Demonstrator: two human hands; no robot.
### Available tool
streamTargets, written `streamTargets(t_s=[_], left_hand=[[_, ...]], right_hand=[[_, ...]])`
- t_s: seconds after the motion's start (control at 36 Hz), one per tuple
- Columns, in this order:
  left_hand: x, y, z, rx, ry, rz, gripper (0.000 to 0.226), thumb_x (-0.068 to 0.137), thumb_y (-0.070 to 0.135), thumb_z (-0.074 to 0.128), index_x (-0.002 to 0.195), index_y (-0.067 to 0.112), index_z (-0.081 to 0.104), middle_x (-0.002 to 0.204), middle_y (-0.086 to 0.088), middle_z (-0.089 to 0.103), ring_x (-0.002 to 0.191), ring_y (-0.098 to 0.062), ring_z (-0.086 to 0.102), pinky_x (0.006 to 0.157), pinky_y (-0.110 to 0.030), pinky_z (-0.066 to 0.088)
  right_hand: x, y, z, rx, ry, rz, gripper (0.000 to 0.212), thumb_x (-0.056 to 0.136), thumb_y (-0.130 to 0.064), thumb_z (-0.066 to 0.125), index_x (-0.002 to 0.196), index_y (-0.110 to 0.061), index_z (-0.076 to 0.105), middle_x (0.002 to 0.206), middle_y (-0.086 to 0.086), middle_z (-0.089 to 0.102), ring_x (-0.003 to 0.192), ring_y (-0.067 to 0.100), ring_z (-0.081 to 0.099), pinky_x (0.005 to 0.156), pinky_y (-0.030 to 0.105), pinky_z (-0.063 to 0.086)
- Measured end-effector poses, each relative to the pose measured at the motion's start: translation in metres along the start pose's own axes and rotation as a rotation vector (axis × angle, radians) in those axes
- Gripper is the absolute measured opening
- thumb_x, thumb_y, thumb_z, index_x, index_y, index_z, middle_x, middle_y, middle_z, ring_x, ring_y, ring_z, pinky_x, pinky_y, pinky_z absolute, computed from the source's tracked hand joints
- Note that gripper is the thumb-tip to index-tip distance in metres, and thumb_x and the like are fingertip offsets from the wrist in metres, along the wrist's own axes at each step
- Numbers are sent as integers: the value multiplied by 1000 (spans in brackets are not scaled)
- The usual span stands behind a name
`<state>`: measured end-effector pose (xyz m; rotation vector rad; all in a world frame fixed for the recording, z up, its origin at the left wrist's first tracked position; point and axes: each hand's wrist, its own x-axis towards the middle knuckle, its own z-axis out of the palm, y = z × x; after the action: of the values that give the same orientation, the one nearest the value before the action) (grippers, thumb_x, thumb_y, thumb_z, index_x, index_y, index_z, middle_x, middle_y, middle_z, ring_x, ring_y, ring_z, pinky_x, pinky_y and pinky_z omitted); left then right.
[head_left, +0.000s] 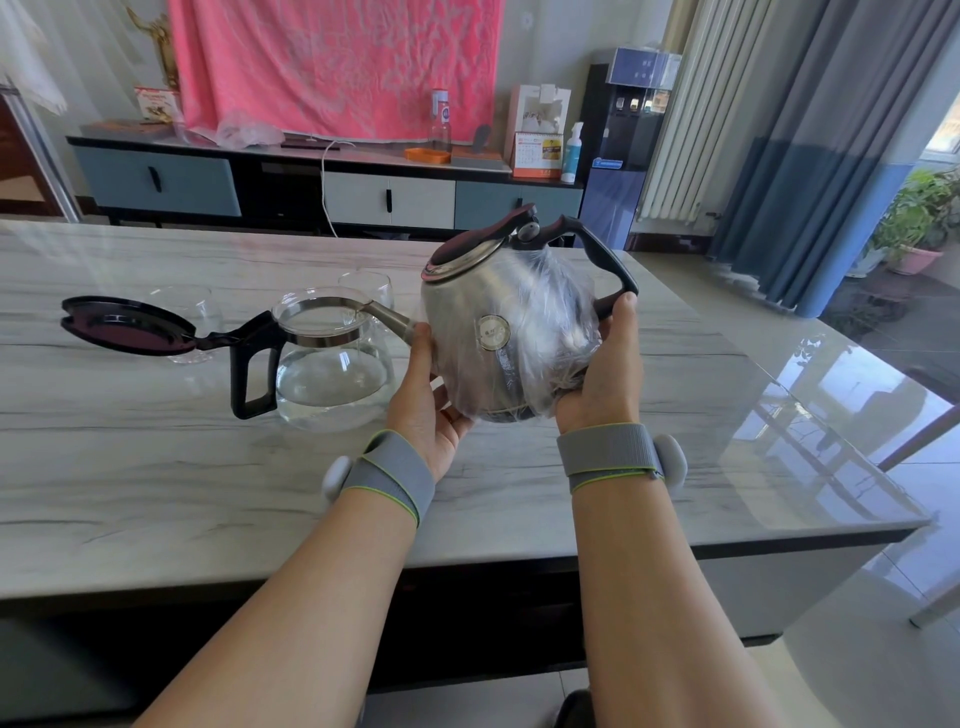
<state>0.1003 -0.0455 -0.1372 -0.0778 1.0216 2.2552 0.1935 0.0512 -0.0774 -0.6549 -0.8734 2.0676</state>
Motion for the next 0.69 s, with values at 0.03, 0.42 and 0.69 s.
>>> streamTargets(t_s=[0.03, 0.42, 0.69], left_hand=[[0, 0, 0, 1, 0, 1, 52, 82, 62, 69, 104, 15, 68, 90, -11, 75, 74, -20, 75, 63, -33, 60], [0, 0, 0, -6, -5, -5, 56, 81, 63, 69, 110, 15, 68, 98, -12, 74, 83, -22, 74, 66, -35, 62], [1, 0, -1, -17, -4, -7, 59, 79, 63, 71, 112, 14, 69, 99, -13, 74, 85, -23, 74, 66, -35, 62]], right_hand=[[0, 0, 0, 0, -1, 1, 40, 106, -52, 54, 85, -23, 70, 84, -5, 80, 87, 18, 76, 78, 35, 60], [0, -1, 0, -1, 0, 1, 40, 106, -52, 55, 85, -22, 71, 85, -5, 79, 86, 17, 76, 78, 35, 61], [-3, -2, 1, -2, -1, -2, 42, 108, -49, 53, 77, -23, 65, 72, -10, 76, 78, 13, 73, 78, 34, 59]])
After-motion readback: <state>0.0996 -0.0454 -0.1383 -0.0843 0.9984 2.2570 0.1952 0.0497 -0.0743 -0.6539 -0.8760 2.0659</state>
